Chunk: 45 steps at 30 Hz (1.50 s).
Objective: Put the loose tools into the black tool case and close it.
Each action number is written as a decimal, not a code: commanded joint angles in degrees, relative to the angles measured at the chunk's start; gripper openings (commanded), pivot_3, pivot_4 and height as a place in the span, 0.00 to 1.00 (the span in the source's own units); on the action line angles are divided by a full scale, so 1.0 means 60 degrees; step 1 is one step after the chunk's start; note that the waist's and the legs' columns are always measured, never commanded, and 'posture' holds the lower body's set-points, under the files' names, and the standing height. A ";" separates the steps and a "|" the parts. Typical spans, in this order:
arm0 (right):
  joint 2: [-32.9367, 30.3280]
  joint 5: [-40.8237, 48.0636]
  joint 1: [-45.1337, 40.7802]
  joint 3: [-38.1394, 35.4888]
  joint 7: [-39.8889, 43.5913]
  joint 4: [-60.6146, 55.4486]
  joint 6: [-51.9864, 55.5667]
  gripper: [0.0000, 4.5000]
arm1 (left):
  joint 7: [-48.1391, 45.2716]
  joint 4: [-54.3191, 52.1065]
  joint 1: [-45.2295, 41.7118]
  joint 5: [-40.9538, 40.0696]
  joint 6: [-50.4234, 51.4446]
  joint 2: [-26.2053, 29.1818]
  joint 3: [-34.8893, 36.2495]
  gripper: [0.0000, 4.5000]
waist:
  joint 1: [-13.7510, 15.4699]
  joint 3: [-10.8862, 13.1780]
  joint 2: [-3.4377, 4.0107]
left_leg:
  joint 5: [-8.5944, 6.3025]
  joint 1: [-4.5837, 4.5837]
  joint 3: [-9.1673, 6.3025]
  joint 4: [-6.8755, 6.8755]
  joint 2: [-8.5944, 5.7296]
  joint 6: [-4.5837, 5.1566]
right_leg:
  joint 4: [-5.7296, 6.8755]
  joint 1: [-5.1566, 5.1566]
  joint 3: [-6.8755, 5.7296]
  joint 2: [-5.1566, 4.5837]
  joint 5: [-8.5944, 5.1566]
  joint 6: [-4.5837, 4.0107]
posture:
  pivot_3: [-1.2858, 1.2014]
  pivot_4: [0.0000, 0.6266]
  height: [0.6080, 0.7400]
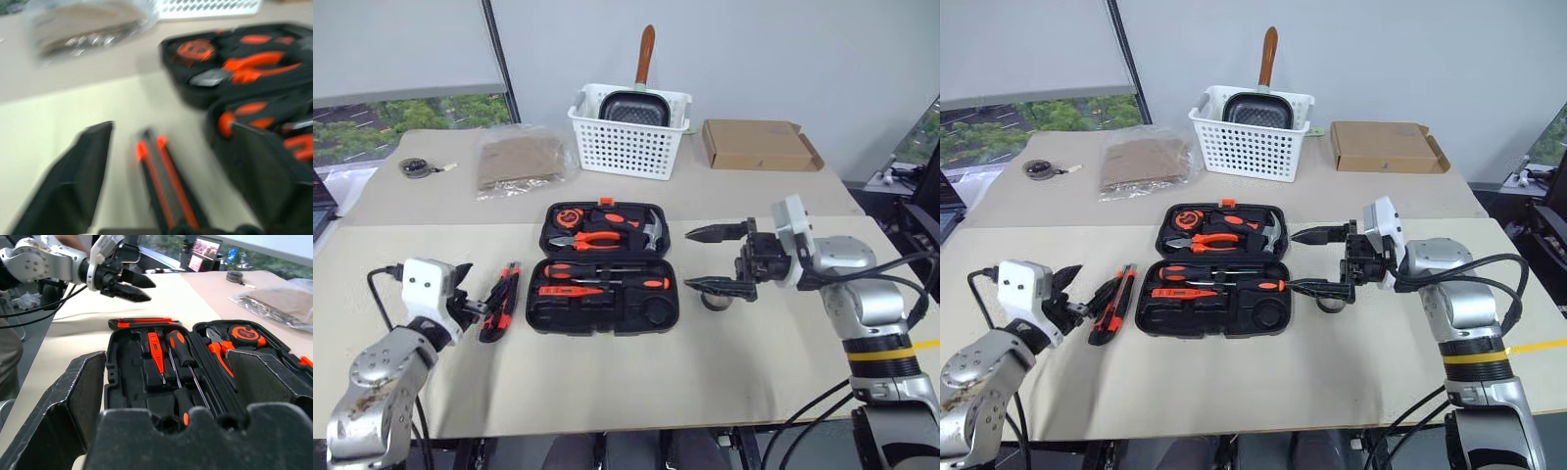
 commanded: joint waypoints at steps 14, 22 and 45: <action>-0.0072 -0.0119 -0.0433 -0.0033 0.0476 0.0172 -0.0195 1.00 | 0.0896 0.0050 0.0633 0.0694 0.0264 -0.0566 -0.0843 0.98 | 0.0018 0.0000 0.0000 | -0.0005 -0.0004 0.0007 0.0000 0.0001 -0.0004 | 0.0000 -0.0013 -0.0002 -0.0002 -0.0008 -0.0012 | 0.52 0.24 0.70; -0.0085 -0.0030 -0.0376 -0.0107 0.0415 0.0025 -0.0146 1.00 | 0.1106 0.0796 0.0271 0.0962 0.0218 -0.0664 -0.1008 0.83 | -0.0006 0.0000 0.0001 | -0.0005 -0.0003 0.0008 -0.0001 0.0002 -0.0003 | 0.0001 -0.0013 -0.0001 -0.0002 -0.0007 -0.0013 | 0.52 0.24 0.70; -0.0266 0.0314 0.0095 -0.0340 0.0139 -0.0785 0.0287 1.00 | -0.6852 0.3120 -0.2893 -0.0570 -0.4268 0.2290 -0.2125 0.40 | 0.0054 0.0000 0.0000 | -0.0027 -0.0011 0.0086 -0.0002 0.0004 0.0024 | -0.0013 -0.0030 -0.0014 -0.0025 0.0007 -0.0028 | 0.52 0.24 0.70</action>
